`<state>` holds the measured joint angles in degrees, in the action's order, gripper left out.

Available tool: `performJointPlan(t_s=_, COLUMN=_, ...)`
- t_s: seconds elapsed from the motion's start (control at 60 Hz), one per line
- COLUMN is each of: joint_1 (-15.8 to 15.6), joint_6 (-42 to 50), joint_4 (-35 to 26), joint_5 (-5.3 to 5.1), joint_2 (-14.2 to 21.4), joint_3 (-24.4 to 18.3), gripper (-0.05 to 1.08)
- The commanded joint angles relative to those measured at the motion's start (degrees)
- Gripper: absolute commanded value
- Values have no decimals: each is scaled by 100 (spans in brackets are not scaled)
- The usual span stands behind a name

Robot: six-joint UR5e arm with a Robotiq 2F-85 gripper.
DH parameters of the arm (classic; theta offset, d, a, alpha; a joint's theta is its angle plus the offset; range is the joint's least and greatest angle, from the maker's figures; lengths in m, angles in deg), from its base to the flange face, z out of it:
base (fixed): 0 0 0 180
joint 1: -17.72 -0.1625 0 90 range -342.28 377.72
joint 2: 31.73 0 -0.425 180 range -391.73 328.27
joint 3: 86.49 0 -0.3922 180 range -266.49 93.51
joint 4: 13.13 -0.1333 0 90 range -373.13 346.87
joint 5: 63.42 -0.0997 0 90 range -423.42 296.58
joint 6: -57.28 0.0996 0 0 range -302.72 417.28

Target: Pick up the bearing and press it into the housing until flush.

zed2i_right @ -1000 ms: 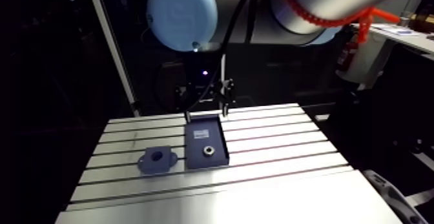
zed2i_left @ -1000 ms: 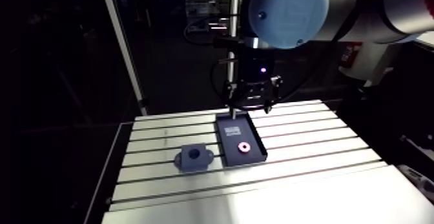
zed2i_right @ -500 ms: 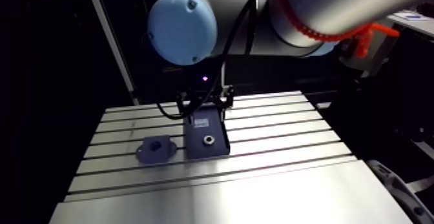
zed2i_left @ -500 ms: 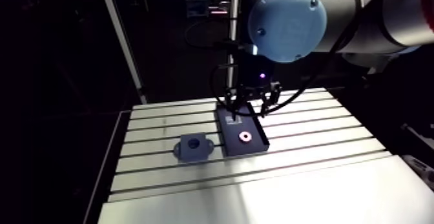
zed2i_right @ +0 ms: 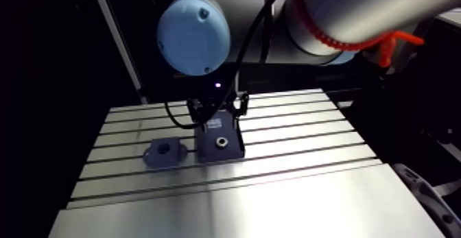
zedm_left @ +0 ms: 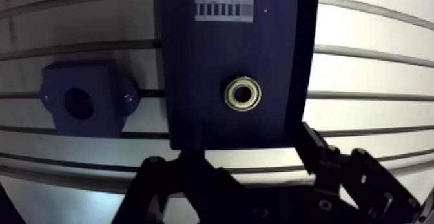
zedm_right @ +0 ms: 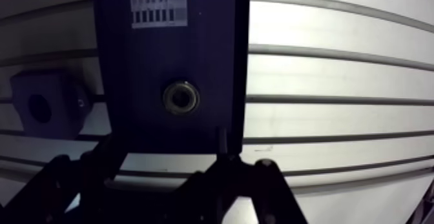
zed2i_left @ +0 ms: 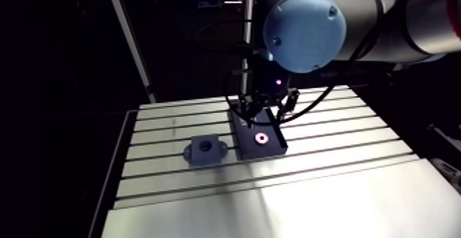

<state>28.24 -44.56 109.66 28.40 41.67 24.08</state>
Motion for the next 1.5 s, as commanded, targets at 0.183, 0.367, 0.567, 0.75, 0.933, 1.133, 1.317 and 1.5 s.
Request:
performJointPlan(t_s=0.183, joint_1=3, joint_6=1, joint_4=195, joint_5=15, joint_2=-111, joint_3=75, gripper=26)
performJointPlan(t_s=0.367, joint_1=12, joint_6=1, joint_4=240, joint_5=15, joint_2=-147, joint_3=117, gripper=27)
performJointPlan(t_s=0.567, joint_1=20, joint_6=1, joint_4=362, joint_5=15, joint_2=-242, joint_3=145, gripper=27)
performJointPlan(t_s=0.75, joint_1=20, joint_6=-7, joint_4=493, joint_5=15, joint_2=-346, joint_3=154, gripper=27)
performJointPlan(t_s=0.933, joint_1=20, joint_6=-7, joint_4=522, joint_5=33, joint_2=-399, joint_3=154, gripper=27)
performJointPlan(t_s=1.133, joint_1=20, joint_6=1, joint_4=523, joint_5=24, joint_2=-437, joint_3=154, gripper=27)
performJointPlan(t_s=1.317, joint_1=20, joint_6=1, joint_4=523, joint_5=23, joint_2=-454, joint_3=145, gripper=27)
performJointPlan(t_s=1.5, joint_1=20, joint_6=1, joint_4=554, joint_5=15, joint_2=-481, joint_3=145, gripper=28)
